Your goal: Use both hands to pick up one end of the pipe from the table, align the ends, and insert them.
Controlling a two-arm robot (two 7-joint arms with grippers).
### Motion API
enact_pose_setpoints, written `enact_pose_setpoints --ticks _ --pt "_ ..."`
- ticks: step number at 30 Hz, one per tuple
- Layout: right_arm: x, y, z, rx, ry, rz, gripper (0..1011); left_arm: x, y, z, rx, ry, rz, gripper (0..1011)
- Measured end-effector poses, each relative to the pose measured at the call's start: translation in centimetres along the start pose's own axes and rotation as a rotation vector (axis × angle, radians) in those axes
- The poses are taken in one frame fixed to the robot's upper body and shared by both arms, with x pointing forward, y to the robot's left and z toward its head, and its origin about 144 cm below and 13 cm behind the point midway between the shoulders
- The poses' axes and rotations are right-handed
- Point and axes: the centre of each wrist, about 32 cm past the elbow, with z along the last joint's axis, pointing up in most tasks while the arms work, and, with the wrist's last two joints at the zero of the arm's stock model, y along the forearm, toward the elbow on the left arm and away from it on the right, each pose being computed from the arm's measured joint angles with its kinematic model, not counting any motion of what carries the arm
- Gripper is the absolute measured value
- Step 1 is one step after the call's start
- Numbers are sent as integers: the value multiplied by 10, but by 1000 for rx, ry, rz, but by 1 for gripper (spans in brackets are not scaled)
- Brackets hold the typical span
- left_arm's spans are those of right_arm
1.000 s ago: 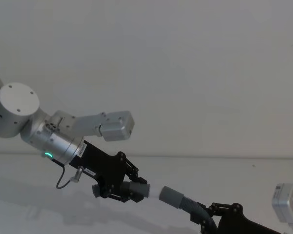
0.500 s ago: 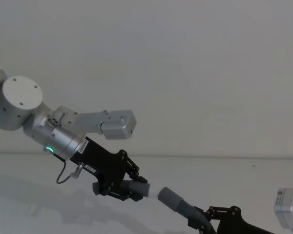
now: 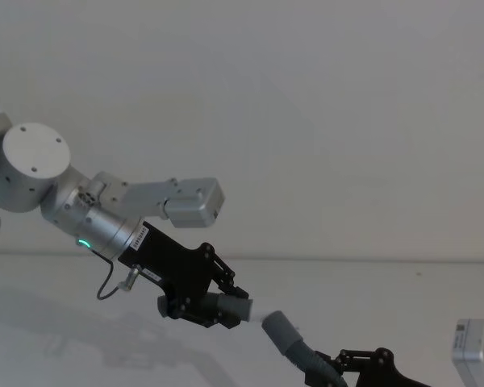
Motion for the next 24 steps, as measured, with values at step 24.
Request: enact_pose_setpoints --ticks 24 --pt "2 2 3 -24 13 3 181 1 1 1 -17 -5 -62 328"
